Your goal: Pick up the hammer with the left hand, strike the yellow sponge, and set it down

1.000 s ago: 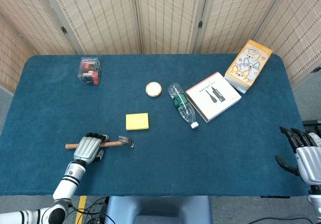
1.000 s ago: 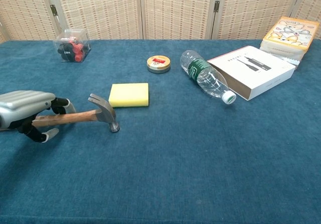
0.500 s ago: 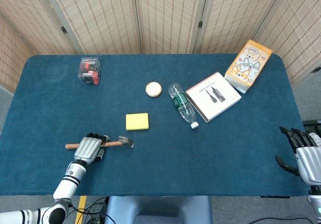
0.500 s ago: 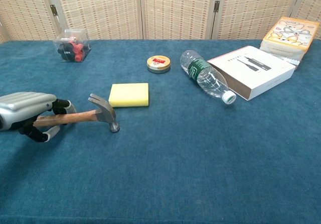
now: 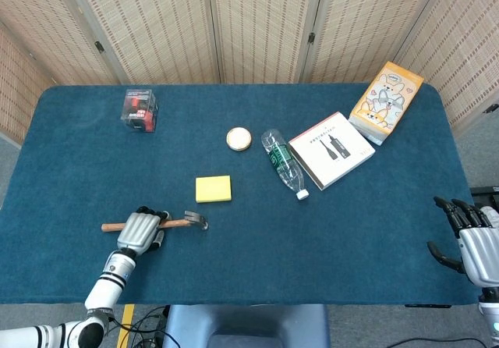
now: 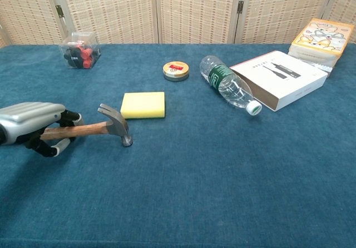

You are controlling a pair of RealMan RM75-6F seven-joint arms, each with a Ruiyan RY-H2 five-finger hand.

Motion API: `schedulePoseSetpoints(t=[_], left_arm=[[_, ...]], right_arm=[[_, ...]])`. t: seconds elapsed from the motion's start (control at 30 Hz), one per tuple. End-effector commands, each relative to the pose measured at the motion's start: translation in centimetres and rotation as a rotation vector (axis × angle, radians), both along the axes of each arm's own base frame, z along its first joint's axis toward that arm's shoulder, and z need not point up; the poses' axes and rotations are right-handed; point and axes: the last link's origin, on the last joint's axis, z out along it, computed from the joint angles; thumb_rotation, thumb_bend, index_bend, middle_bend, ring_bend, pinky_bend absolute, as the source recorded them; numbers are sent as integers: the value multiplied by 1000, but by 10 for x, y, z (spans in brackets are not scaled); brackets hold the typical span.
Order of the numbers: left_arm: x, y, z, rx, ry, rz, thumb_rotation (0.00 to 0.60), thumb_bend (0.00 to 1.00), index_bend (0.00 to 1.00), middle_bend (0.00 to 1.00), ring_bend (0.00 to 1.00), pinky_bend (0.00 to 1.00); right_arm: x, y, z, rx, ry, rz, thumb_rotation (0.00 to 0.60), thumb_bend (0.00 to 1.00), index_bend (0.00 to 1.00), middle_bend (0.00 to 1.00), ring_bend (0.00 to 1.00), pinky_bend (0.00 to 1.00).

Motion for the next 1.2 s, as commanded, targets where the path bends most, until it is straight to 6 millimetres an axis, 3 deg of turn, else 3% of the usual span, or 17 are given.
schedulePoseSetpoints(t=[0.03, 0.77, 1.2], left_arm=[[1, 1, 0, 9, -2, 2, 600, 593, 372, 468, 346, 226], [6, 2, 3, 53, -39, -1, 600, 685, 538, 635, 467, 253], [7, 17, 14, 90, -141, -100, 600, 717, 660, 739, 590, 428]], right_arm=[[0, 0, 0, 0, 0, -1, 600, 197, 120, 229, 141, 196], [-2, 1, 1, 1, 2, -12, 600, 197, 119, 235, 141, 196], [0, 2, 1, -4, 6, -12, 600, 198, 119, 238, 141, 196]])
